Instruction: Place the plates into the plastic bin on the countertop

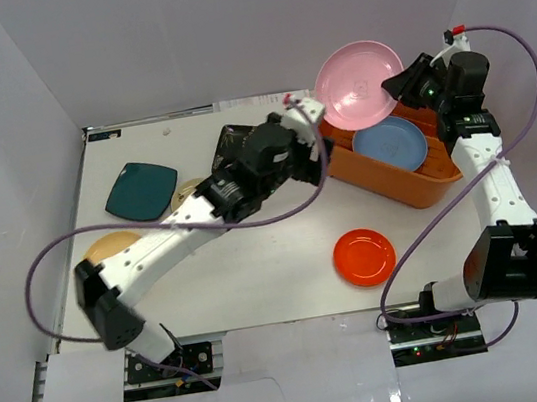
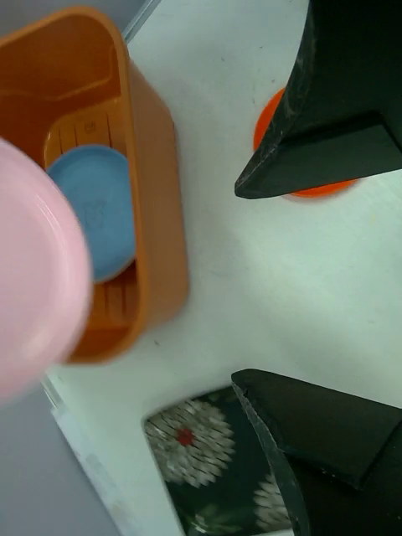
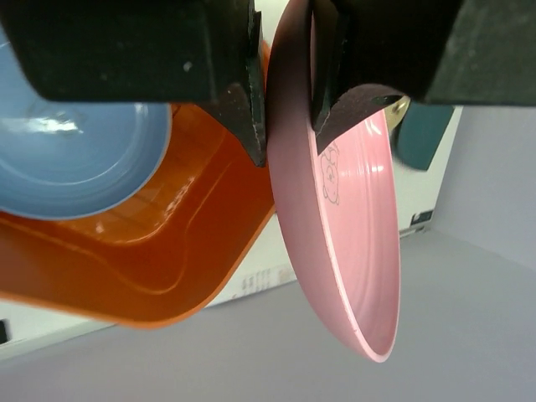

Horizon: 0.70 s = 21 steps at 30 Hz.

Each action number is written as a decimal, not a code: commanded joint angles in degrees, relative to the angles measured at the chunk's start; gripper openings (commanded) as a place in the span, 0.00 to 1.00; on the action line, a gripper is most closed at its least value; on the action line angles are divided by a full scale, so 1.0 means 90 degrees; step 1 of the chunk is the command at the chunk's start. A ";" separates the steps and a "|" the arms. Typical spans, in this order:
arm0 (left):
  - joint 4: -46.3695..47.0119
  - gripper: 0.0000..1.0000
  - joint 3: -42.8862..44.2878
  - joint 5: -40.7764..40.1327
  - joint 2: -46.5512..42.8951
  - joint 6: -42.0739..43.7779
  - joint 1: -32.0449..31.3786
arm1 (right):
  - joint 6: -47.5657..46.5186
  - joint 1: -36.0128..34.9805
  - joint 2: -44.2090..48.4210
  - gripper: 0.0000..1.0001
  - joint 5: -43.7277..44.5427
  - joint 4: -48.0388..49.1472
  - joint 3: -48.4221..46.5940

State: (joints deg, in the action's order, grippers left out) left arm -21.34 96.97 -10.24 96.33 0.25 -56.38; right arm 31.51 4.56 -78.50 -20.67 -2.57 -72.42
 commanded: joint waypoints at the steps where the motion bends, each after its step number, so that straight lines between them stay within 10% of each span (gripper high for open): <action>1: 0.0429 0.94 -0.1616 -0.1857 -0.1687 -0.1585 0.0199 | -0.0239 0.0283 -0.0193 0.08 0.0753 0.0295 -0.0303; 17: -0.1134 0.98 -0.6193 -0.1286 -0.5526 -0.5192 0.4270 | -0.0386 0.0587 -0.1160 0.09 0.1505 0.0763 0.0966; 21: -0.1232 0.98 -0.6953 -0.1050 -0.5849 -0.5525 0.5576 | -0.0366 0.0597 -0.1210 0.26 0.1603 0.0832 0.1317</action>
State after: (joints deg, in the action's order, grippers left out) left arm -30.61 37.74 -21.08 45.74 -44.05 -12.43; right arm 28.16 9.69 -89.67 -7.62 -0.14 -61.56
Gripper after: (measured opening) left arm 0.979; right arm 0.259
